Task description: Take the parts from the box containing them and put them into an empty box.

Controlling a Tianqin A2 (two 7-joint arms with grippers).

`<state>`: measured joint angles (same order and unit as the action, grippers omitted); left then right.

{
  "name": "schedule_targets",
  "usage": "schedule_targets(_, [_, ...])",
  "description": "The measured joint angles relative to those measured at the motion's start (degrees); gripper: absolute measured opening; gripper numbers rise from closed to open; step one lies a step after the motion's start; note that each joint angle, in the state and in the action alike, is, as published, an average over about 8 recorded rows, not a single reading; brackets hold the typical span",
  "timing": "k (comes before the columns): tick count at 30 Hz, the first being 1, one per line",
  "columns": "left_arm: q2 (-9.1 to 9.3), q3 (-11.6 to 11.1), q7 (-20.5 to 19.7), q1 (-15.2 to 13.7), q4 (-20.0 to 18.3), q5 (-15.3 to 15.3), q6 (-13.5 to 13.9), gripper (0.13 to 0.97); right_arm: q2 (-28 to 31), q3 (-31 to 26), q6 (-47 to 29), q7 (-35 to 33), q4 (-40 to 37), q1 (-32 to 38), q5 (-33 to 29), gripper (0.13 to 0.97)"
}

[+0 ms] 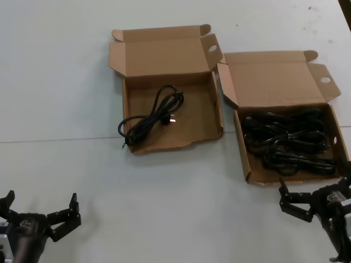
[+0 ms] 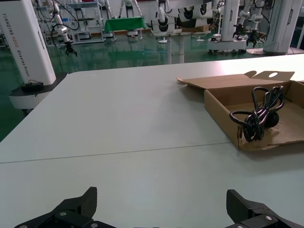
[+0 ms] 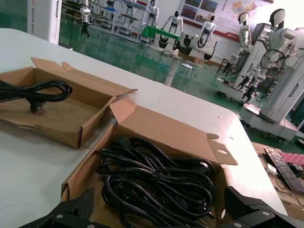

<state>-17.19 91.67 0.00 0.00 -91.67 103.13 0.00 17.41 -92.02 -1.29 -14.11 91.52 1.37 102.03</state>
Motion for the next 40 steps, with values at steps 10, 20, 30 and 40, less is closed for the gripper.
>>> schedule_targets(10, [0.0,0.0,0.0,0.0,0.0,0.0,0.0,0.966,0.0,0.0,0.0,0.0,0.0,0.0,0.0,0.966])
schedule_targets(20, [0.0,0.0,0.0,0.0,0.0,0.0,0.0,0.966,0.0,0.0,0.0,0.0,0.0,0.0,0.0,0.966])
schedule_targets(30, [0.0,0.0,0.0,0.0,0.0,0.0,0.0,0.966,0.0,0.0,0.0,0.0,0.0,0.0,0.0,0.966])
schedule_targets(40, [0.0,0.0,0.0,0.0,0.0,0.0,0.0,0.966,0.0,0.0,0.0,0.0,0.0,0.0,0.0,0.966])
